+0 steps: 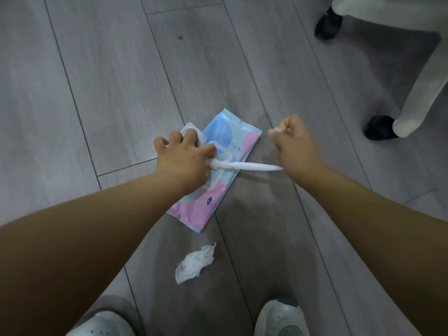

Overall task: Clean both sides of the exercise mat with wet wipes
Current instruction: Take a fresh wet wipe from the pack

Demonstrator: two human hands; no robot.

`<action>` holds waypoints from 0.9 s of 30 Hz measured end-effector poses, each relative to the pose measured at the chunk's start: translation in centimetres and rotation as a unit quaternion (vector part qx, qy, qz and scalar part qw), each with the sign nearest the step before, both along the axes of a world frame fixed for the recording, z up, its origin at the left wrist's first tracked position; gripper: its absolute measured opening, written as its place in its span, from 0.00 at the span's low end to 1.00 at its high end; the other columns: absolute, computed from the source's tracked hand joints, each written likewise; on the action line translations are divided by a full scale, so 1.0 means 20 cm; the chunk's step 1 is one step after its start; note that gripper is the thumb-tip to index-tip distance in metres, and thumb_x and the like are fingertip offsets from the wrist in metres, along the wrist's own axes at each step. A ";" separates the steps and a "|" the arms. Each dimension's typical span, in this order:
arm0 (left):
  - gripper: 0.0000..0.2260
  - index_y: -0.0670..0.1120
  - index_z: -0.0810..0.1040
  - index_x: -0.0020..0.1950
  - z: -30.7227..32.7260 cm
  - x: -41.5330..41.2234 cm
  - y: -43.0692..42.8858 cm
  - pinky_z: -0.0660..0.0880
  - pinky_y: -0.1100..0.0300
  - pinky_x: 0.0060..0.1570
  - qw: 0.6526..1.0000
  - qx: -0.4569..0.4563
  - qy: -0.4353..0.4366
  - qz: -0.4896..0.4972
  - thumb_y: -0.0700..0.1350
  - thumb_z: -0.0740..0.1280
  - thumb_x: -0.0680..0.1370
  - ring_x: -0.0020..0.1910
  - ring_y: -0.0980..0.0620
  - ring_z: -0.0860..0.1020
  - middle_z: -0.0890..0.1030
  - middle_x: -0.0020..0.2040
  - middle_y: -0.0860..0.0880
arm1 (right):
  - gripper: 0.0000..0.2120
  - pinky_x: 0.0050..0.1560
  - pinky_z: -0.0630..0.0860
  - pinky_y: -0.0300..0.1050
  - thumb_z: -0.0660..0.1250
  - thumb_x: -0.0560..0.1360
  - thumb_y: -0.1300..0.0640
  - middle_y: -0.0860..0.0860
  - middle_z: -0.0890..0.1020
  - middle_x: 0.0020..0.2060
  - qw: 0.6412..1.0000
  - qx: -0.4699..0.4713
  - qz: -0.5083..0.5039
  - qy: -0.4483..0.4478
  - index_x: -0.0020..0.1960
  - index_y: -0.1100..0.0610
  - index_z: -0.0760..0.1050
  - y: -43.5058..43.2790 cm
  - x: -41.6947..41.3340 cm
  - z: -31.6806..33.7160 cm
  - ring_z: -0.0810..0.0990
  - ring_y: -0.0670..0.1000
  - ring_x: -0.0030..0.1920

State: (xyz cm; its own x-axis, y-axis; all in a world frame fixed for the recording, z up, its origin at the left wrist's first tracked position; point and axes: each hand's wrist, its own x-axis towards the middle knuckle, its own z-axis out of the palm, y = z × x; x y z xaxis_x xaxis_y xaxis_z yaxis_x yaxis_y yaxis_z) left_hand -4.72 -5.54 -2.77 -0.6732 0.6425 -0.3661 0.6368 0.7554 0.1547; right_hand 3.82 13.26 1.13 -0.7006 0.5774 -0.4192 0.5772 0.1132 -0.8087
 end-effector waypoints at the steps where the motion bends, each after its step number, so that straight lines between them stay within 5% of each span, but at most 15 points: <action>1: 0.14 0.62 0.69 0.61 0.00 0.00 0.00 0.59 0.47 0.58 1.000 -0.002 0.001 0.000 0.58 0.61 0.76 0.58 0.45 0.64 0.66 0.57 0.50 | 0.08 0.31 0.64 0.40 0.61 0.78 0.56 0.46 0.69 0.30 0.989 0.105 0.097 -0.039 0.40 0.51 0.66 0.01 0.03 0.00 0.66 0.46 0.30; 2: 0.14 0.61 0.69 0.61 0.00 0.00 -0.01 0.59 0.47 0.58 1.000 -0.003 0.001 0.002 0.58 0.61 0.76 0.58 0.45 0.64 0.66 0.57 0.50 | 0.03 0.33 0.66 0.40 0.63 0.77 0.53 0.46 0.71 0.34 0.961 0.182 0.193 -0.076 0.46 0.49 0.69 0.01 0.06 0.01 0.69 0.46 0.33; 4: 0.13 0.61 0.70 0.61 0.00 0.00 -0.01 0.59 0.47 0.58 1.000 -0.005 0.003 0.005 0.57 0.62 0.76 0.58 0.45 0.64 0.66 0.57 0.50 | 0.13 0.40 0.68 0.41 0.65 0.75 0.45 0.45 0.73 0.41 0.883 0.270 0.351 -0.153 0.58 0.45 0.73 0.01 0.10 0.02 0.73 0.48 0.40; 7: 0.13 0.60 0.69 0.60 0.00 0.01 -0.01 0.59 0.47 0.59 1.000 -0.010 0.009 -0.001 0.56 0.62 0.76 0.58 0.44 0.64 0.65 0.57 0.49 | 0.14 0.46 0.73 0.45 0.63 0.75 0.42 0.47 0.77 0.48 0.824 0.267 0.429 -0.256 0.58 0.44 0.77 -0.03 0.09 0.02 0.75 0.49 0.47; 11: 0.15 0.58 0.69 0.61 0.03 0.01 0.02 0.57 0.47 0.60 1.000 0.001 -0.003 -0.016 0.55 0.63 0.74 0.60 0.44 0.63 0.64 0.57 0.49 | 0.07 0.40 0.73 0.43 0.65 0.75 0.49 0.49 0.78 0.38 0.898 0.192 0.329 -0.219 0.48 0.50 0.80 -0.04 0.08 -0.01 0.77 0.51 0.41; 17: 0.20 0.57 0.68 0.66 0.06 0.04 0.06 0.48 0.43 0.67 0.995 0.071 -0.020 -0.059 0.58 0.63 0.75 0.70 0.47 0.56 0.65 0.66 0.54 | 0.09 0.37 0.68 0.42 0.69 0.72 0.50 0.52 0.77 0.42 0.915 0.218 0.293 -0.171 0.38 0.49 0.71 -0.05 0.09 -0.05 0.75 0.52 0.42; 22: 0.17 0.63 0.71 0.65 0.07 0.07 0.15 0.34 0.33 0.67 0.994 0.047 -0.049 -0.087 0.61 0.57 0.78 0.76 0.45 0.45 0.65 0.70 0.59 | 0.04 0.38 0.73 0.42 0.66 0.76 0.52 0.46 0.76 0.36 0.933 0.158 0.280 -0.162 0.45 0.52 0.73 -0.07 0.08 -0.04 0.75 0.48 0.36; 27: 0.13 0.54 0.79 0.53 0.05 0.06 0.16 0.34 0.37 0.69 0.992 0.071 -0.066 -0.084 0.53 0.55 0.81 0.64 0.54 0.69 0.79 0.53 0.56 | 0.11 0.35 0.69 0.40 0.59 0.80 0.50 0.47 0.71 0.33 0.915 0.187 0.282 -0.220 0.43 0.54 0.73 -0.08 0.06 -0.06 0.73 0.48 0.35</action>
